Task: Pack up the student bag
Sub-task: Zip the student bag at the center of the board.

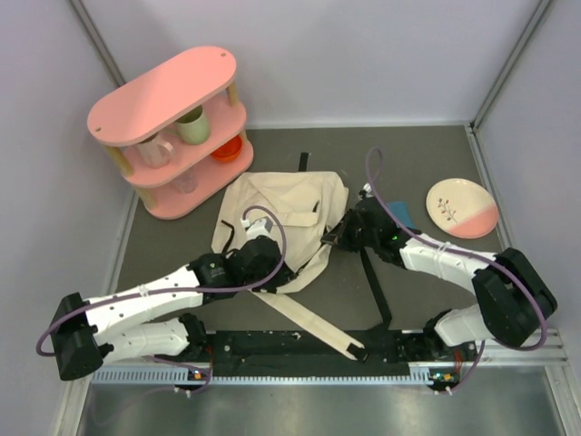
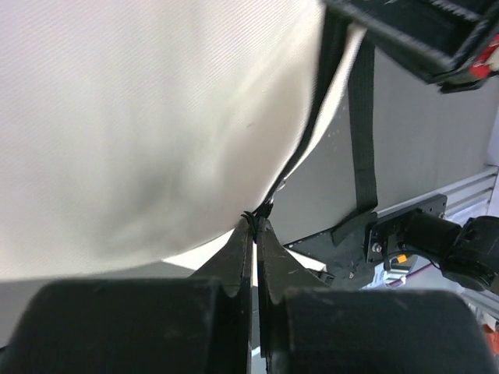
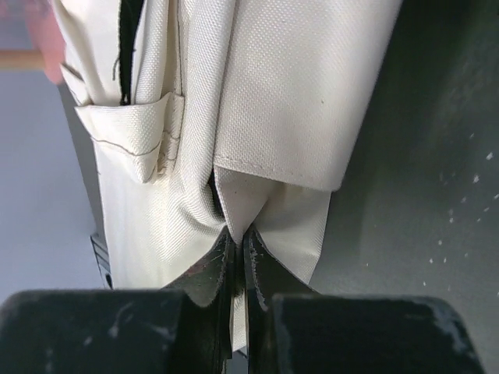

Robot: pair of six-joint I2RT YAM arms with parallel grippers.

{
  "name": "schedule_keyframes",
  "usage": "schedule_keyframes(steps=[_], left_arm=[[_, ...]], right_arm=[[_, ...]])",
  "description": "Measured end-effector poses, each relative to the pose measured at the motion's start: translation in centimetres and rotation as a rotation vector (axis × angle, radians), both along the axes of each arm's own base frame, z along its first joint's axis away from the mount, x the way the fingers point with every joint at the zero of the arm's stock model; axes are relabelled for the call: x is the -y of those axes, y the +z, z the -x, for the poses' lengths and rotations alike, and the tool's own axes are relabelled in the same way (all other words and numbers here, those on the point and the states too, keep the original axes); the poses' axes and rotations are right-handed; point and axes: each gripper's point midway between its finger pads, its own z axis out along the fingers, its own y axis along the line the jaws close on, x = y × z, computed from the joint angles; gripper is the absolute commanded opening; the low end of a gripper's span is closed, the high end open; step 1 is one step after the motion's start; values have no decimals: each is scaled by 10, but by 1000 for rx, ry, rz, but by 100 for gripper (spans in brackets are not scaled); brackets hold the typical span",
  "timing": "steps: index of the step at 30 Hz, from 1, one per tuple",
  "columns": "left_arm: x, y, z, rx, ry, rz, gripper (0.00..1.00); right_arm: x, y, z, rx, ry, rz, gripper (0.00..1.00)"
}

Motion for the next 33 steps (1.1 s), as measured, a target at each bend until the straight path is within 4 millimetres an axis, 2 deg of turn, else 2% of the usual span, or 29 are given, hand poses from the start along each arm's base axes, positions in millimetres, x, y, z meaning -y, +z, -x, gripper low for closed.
schedule_keyframes(steps=[5, 11, 17, 18, 19, 20, 22, 23, 24, 26, 33], left_arm=[[-18, -2, 0, 4, 52, -47, 0], [-31, -3, 2, 1, 86, -75, 0], [-53, -14, 8, -7, 113, -132, 0], [-53, -13, 8, -3, 112, -133, 0], [-53, -13, 7, 5, 110, -135, 0], [-53, -13, 7, 10, 105, -138, 0], [-52, -13, 6, 16, 89, -153, 0], [-51, -14, 5, 19, 78, -167, 0], [-49, -15, 4, 20, 69, -175, 0], [-43, -15, 1, 27, 48, -188, 0], [-22, -3, -7, 70, -17, -169, 0]], right_arm=[[15, 16, -16, 73, -77, -14, 0], [24, 11, -16, 83, -103, -10, 0], [43, 11, -30, 90, -154, -2, 0], [46, 11, -32, 92, -157, 0, 12], [48, 11, -34, 96, -154, 7, 17], [49, 11, -34, 99, -146, 9, 31], [52, 13, -34, 110, -130, 21, 45], [54, 15, -34, 127, -120, 34, 59], [56, 17, -33, 133, -117, 37, 64], [60, 24, -30, 157, -103, 50, 69], [66, 78, -2, 278, -53, -34, 71]])
